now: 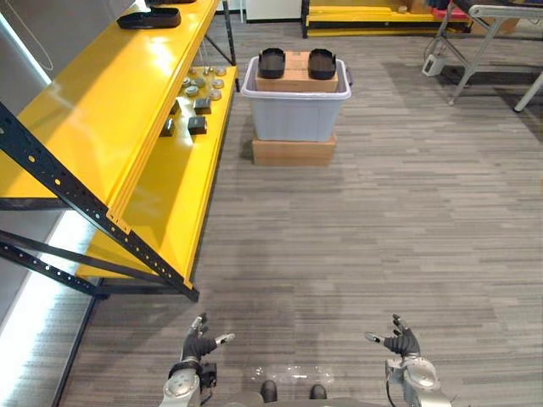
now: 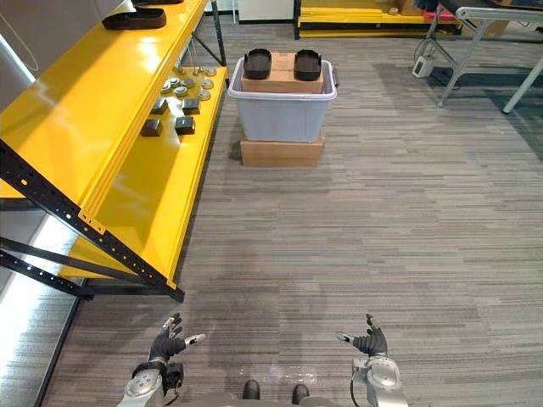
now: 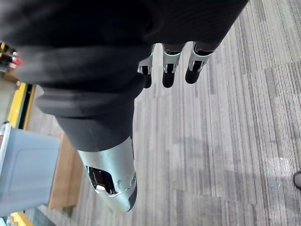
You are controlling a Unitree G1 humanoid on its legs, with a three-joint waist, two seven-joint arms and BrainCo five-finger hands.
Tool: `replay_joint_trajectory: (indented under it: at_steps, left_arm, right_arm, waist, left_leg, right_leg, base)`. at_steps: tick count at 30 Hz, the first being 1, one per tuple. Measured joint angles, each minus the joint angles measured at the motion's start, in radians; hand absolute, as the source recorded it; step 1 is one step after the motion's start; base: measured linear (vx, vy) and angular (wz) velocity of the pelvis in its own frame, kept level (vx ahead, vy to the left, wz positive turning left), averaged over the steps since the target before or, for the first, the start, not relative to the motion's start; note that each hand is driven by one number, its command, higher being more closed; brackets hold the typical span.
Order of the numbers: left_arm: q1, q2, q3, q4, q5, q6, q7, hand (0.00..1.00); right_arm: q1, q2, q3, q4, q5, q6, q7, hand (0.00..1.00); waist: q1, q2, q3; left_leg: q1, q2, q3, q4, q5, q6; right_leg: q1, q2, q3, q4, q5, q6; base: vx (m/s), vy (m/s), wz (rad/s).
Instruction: Walk over and take plastic housings, then place them on the shelf
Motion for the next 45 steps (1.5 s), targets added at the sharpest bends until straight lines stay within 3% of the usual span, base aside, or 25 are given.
replay_joint_trajectory:
  at_steps: [5, 12, 15, 17, 19, 22, 24, 26, 28, 29, 30, 31, 32, 33, 34, 36, 37, 40, 42, 43, 45]
  left_arm:
    - [0.018, -0.007, 0.007, -0.007, -0.013, 0.001, 0.001, 0.0]
    - [0.019, -0.02, 0.043, -0.064, -0.02, 0.002, 0.006, 0.0]
    - [0.009, -0.021, 0.043, -0.084, -0.032, 0.001, 0.007, 0.0]
    - [-0.01, -0.02, 0.042, -0.098, -0.037, 0.001, 0.008, 0.0]
    - [-0.011, -0.013, 0.04, -0.102, -0.037, 0.002, 0.008, 0.0]
    - [-0.007, -0.004, 0.041, -0.102, -0.037, 0.003, 0.026, 0.0]
    - [-0.027, -0.005, 0.041, -0.101, -0.039, 0.003, 0.032, 0.0]
    - [-0.047, -0.007, 0.041, -0.1, -0.04, 0.002, 0.049, 0.0]
    - [-0.055, -0.005, 0.039, -0.096, -0.04, 0.002, 0.052, 0.0]
    - [-0.065, -0.017, 0.03, -0.086, -0.04, 0.001, 0.053, 0.0]
    - [-0.073, -0.023, 0.028, -0.078, -0.04, 0.001, 0.054, 0.0]
    - [-0.077, -0.027, 0.027, -0.074, -0.04, 0.001, 0.057, 0.0]
    - [-0.078, -0.036, 0.027, -0.071, -0.04, 0.001, 0.06, 0.0]
    - [-0.076, -0.045, 0.03, -0.068, -0.04, 0.001, 0.06, 0.0]
    - [-0.074, -0.048, 0.031, -0.068, -0.04, 0.001, 0.059, 0.0]
    - [-0.071, -0.047, 0.037, -0.067, -0.04, 0.0, 0.047, 0.0]
    - [-0.069, -0.05, 0.037, -0.067, -0.04, 0.002, 0.046, 0.0]
    - [-0.062, -0.054, 0.038, -0.07, -0.041, 0.001, 0.046, 0.0]
    - [-0.061, -0.057, 0.037, -0.07, -0.041, 0.002, 0.046, 0.0]
    - [-0.058, -0.063, 0.035, -0.072, -0.04, 0.001, 0.045, 0.0]
    - [-0.039, -0.065, 0.036, -0.069, -0.04, 0.002, 0.046, 0.0]
  right_arm:
    - [0.0, 0.0, -0.002, 0.0, 0.02, 0.003, -0.003, 0.0]
    - [-0.025, -0.006, -0.026, 0.0, 0.05, 0.007, -0.01, 0.0]
    - [-0.041, -0.013, -0.026, 0.0, 0.062, 0.008, -0.011, 0.0]
    - [-0.049, -0.011, -0.025, 0.0, 0.066, 0.01, -0.016, 0.0]
    - [-0.048, -0.005, -0.023, -0.004, 0.066, 0.011, -0.022, 0.0]
    - [-0.059, -0.004, -0.018, -0.008, 0.067, 0.018, -0.026, 0.0]
    - [-0.1, -0.015, -0.009, -0.008, 0.069, 0.02, -0.027, 0.0]
    - [-0.132, -0.027, 0.002, -0.008, 0.076, 0.02, -0.028, 0.0]
    - [-0.133, -0.027, 0.012, -0.009, 0.077, 0.019, -0.032, 0.0]
    - [-0.136, -0.036, 0.021, -0.01, 0.077, 0.022, -0.033, 0.0]
    - [-0.145, -0.03, 0.022, -0.027, 0.077, 0.022, -0.034, 0.0]
    - [-0.147, -0.029, 0.022, -0.03, 0.077, 0.022, -0.034, 0.0]
    - [-0.147, -0.029, 0.024, -0.031, 0.076, 0.021, -0.034, 0.0]
    - [-0.138, -0.029, 0.032, -0.031, 0.076, 0.021, -0.035, 0.0]
    - [-0.131, -0.029, 0.043, -0.036, 0.077, 0.02, -0.038, 0.0]
    - [-0.125, -0.018, 0.064, -0.039, 0.093, 0.003, -0.047, 0.0]
    - [-0.125, -0.016, 0.063, -0.038, 0.1, 0.0, -0.049, 0.0]
    - [-0.128, -0.016, 0.053, -0.036, 0.118, 0.001, -0.049, 0.0]
    - [-0.13, -0.017, 0.044, -0.032, 0.129, 0.001, -0.049, 0.0]
    - [-0.13, -0.025, 0.039, -0.015, 0.139, 0.001, -0.049, 0.0]
    - [-0.132, -0.025, 0.028, 0.022, 0.144, 0.003, -0.049, 0.0]
  waist:
    - [0.0, 0.008, 0.007]
    - [0.001, 0.021, 0.023]
    - [0.0, 0.029, 0.028]
    - [0.0, 0.026, 0.051]
    - [-0.003, 0.017, 0.069]
    - [-0.002, 0.017, 0.078]
    - [-0.011, 0.026, 0.115]
    - [-0.016, 0.03, 0.133]
    - [-0.037, 0.017, 0.131]
    - [-0.045, 0.045, 0.129]
    - [-0.053, 0.046, 0.129]
    - [-0.054, 0.047, 0.129]
    - [-0.057, 0.049, 0.13]
    - [-0.057, 0.05, 0.131]
    - [-0.052, 0.049, 0.132]
    - [-0.04, 0.041, 0.141]
    - [-0.021, 0.037, 0.144]
    - [0.006, 0.031, 0.151]
    - [0.021, 0.024, 0.162]
    - [0.035, 0.027, 0.162]
    - [0.064, 0.049, 0.157]
  left_leg:
    - [-0.009, 0.007, 0.034, 0.007, -0.009, 0.0]
    - [-0.085, 0.028, 0.091, 0.154, -0.114, 0.018]
    - [-0.111, 0.028, 0.108, 0.214, -0.164, 0.031]
    - [-0.1, 0.015, 0.111, 0.267, -0.219, 0.055]
    - [-0.067, -0.001, 0.098, 0.278, -0.247, 0.064]
    - [-0.016, 0.004, 0.09, 0.282, -0.295, 0.062]
    - [0.046, 0.026, 0.082, 0.245, -0.301, 0.049]
    - [0.093, 0.042, 0.068, 0.203, -0.309, 0.021]
    - [0.153, 0.048, 0.017, 0.172, -0.326, -0.024]
    - [0.165, 0.082, -0.009, 0.176, -0.327, -0.038]
    - [0.158, 0.094, -0.027, 0.212, -0.298, -0.086]
    - [0.151, 0.1, -0.03, 0.25, -0.283, -0.111]
    - [0.117, 0.105, -0.041, 0.391, -0.222, -0.121]
    - [0.045, 0.112, -0.046, 0.605, -0.082, -0.112]
    - [0.002, 0.127, -0.044, 0.714, 0.012, -0.115]
    - [-0.196, 0.201, 0.036, 1.111, -0.052, -0.027]
    - [-0.254, 0.203, 0.058, 1.162, -0.081, -0.008]
    - [-0.403, 0.132, 0.07, 1.046, -0.151, -0.019]
    - [-0.472, 0.053, 0.04, 0.776, -0.156, -0.041]
    - [-0.492, 0.018, 0.001, 0.527, -0.111, -0.088]
    - [-0.492, 0.021, -0.057, 0.226, 0.011, -0.126]
  right_leg:
    - [-0.02, 0.006, 0.036, 0.004, 0.003, 0.006]
    - [-0.054, 0.021, 0.099, 0.029, -0.006, 0.019]
    - [-0.113, 0.018, 0.11, 0.151, -0.078, 0.044]
    - [-0.213, 0.004, 0.098, 0.429, -0.174, 0.079]
    - [-0.291, -0.018, 0.067, 0.615, -0.221, 0.089]
    - [-0.397, -0.027, 0.003, 0.619, -0.246, 0.075]
    - [-0.465, -0.008, -0.02, 0.512, -0.203, 0.07]
    - [-0.519, 0.013, -0.025, 0.369, -0.091, 0.059]
    - [-0.545, 0.012, -0.023, 0.312, 0.102, 0.0]
    - [-0.56, 0.025, -0.044, 0.395, 0.111, -0.035]
    - [-0.585, 0.024, -0.062, 0.486, 0.035, -0.062]
    - [-0.581, 0.025, -0.068, 0.513, 0.0, -0.07]
    - [-0.532, 0.029, -0.088, 0.53, -0.057, -0.085]
    - [-0.444, 0.042, -0.099, 0.487, -0.088, -0.096]
    - [-0.388, 0.05, -0.1, 0.446, -0.096, -0.1]
    - [-0.186, 0.082, -0.094, 0.302, -0.105, -0.115]
    - [-0.127, 0.082, -0.084, 0.263, -0.106, -0.117]
    - [0.028, 0.06, -0.063, 0.142, -0.118, -0.118]
    - [0.107, 0.025, -0.06, 0.089, -0.155, -0.087]
    - [0.141, 0.013, -0.051, 0.062, -0.174, -0.07]
    - [0.211, 0.023, -0.012, 0.015, -0.217, -0.052]
  base:
    - [-0.06, 0.01, -0.23]
    - [0.05, 0.043, -0.28]
    - [0.11, 0.085, -0.17]
    - [0.14, 0.103, -0.02]
    - [0.17, 0.077, 0.13]
    - [0.32, 0.066, 0.09]
    - [0.41, 0.016, 0.23]
    - [0.47, -0.04, 0.25]
    - [0.59, -0.128, 0.53]
    - [0.76, -0.21, 0.41]
    - [0.63, -0.19, 0.21]
    - [0.76, -0.254, 0.2]
    - [0.77, -0.258, 0.25]
    - [0.77, -0.253, 0.27]
    - [0.62, -0.186, 0.31]
    - [0.57, -0.155, 0.12]
    - [0.53, -0.1, -0.11]
    - [0.47, -0.006, -0.1]
    - [0.46, 0.058, -0.05]
    - [0.61, 0.11, -0.21]
    - [0.59, 0.169, -0.46]
